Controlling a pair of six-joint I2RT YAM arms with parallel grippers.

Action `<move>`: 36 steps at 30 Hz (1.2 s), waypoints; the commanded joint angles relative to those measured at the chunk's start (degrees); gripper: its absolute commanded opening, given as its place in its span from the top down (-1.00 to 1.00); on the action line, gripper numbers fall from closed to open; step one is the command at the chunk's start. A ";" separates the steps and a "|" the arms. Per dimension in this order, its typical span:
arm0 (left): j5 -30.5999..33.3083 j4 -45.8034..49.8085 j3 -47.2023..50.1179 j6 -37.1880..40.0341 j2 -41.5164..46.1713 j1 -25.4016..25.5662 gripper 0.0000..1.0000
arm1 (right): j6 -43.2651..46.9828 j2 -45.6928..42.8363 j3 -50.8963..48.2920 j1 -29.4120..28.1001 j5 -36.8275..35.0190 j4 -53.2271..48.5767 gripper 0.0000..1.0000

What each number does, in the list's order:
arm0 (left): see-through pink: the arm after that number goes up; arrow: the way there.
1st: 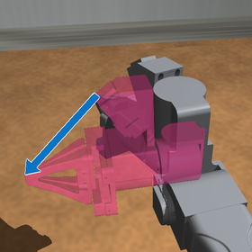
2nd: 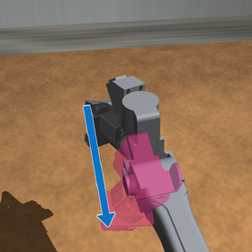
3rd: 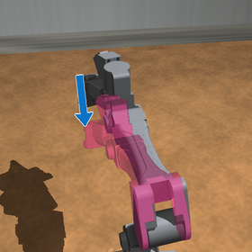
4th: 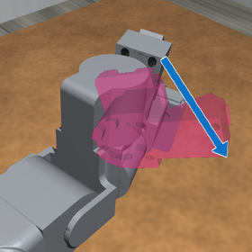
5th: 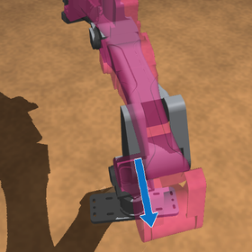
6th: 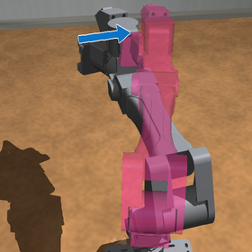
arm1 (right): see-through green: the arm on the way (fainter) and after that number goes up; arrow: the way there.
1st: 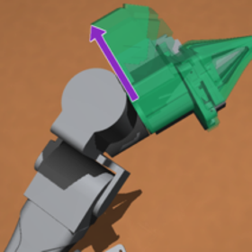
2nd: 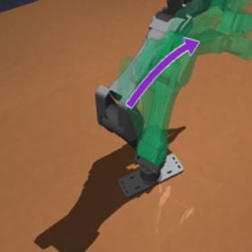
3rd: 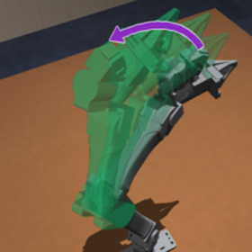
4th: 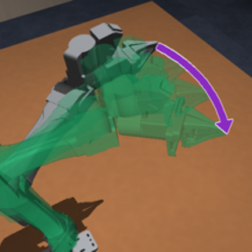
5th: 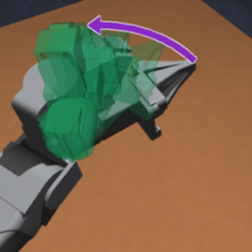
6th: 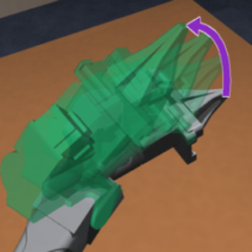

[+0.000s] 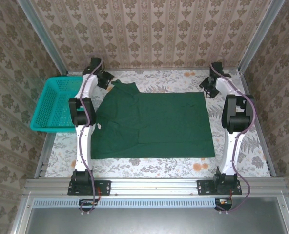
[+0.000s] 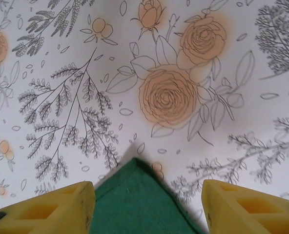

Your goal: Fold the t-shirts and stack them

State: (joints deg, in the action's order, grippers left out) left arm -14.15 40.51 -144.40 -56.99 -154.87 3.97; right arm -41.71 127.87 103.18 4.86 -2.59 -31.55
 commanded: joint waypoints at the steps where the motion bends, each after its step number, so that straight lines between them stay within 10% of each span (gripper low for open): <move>1: -3.45 -2.22 -2.65 1.40 -3.12 -0.69 0.01 | 1.54 3.80 5.03 -0.29 1.19 -3.38 -0.19; 36: -6.81 -1.55 -3.87 5.91 -5.04 1.74 0.68 | 1.48 11.78 12.77 -1.17 5.04 -9.15 0.45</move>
State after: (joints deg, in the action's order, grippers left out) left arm -19.88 36.56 -147.96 -52.69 -158.65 5.04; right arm -40.66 138.74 116.71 3.90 0.91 -39.11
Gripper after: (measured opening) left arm 0.185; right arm 0.286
